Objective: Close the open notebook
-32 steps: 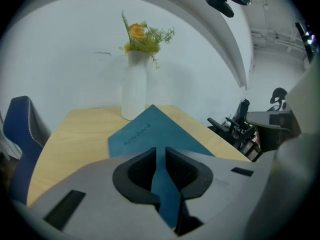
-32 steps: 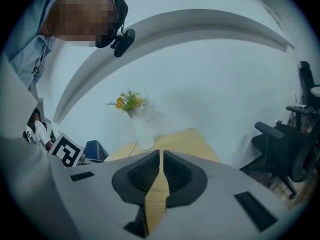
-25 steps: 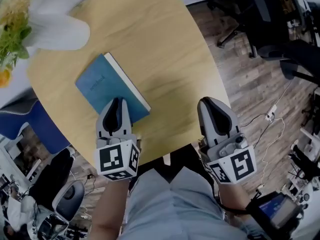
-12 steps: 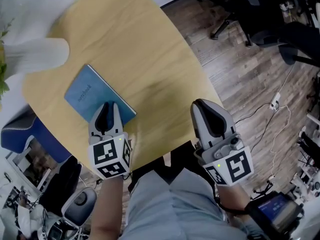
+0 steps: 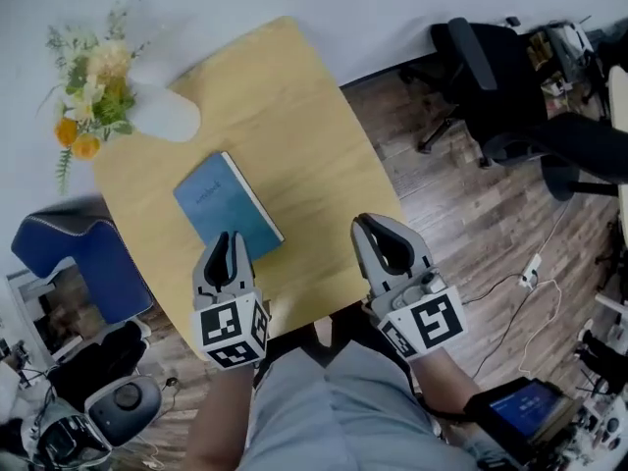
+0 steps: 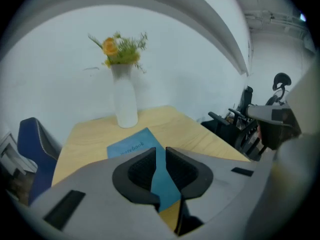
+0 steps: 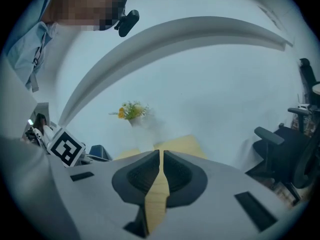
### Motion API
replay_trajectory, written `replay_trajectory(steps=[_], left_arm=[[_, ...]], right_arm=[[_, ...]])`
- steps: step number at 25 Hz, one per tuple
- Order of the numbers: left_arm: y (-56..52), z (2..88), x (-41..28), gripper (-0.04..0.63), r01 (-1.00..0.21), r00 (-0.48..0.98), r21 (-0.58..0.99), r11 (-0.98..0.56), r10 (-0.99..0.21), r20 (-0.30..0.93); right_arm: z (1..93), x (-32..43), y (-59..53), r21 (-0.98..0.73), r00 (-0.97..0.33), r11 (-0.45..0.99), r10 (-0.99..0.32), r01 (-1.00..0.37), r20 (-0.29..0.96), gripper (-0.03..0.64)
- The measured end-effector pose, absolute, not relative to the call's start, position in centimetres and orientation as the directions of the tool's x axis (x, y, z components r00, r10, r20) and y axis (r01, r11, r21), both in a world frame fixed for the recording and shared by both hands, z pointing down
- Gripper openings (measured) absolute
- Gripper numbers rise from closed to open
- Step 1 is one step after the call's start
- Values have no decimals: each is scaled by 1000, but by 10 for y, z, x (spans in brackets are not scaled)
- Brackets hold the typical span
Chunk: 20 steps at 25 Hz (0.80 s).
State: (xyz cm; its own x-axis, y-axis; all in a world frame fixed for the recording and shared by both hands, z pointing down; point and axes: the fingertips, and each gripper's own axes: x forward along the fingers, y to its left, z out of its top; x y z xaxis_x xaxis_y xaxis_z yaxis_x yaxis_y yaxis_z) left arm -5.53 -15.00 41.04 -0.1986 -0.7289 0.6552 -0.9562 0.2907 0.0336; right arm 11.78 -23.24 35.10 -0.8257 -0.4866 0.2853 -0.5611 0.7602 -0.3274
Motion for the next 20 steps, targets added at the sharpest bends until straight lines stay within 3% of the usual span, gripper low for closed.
replay_trajectory(steps=[7, 13, 20], left_arm=[[-89, 268, -67, 72, -901, -385, 50, 430, -849, 363], [-28, 168, -73, 54, -846, -526, 51, 531, -846, 85], [23, 127, -65, 26, -845, -535, 30, 535, -844, -21]], right_arm=[[254, 68, -183, -199, -919, 900, -363, -389, 154, 52], [179, 25, -130, -38, -964, 964, -265, -265, 15, 52], [140, 14, -78, 67, -964, 961, -265, -267, -37, 52]])
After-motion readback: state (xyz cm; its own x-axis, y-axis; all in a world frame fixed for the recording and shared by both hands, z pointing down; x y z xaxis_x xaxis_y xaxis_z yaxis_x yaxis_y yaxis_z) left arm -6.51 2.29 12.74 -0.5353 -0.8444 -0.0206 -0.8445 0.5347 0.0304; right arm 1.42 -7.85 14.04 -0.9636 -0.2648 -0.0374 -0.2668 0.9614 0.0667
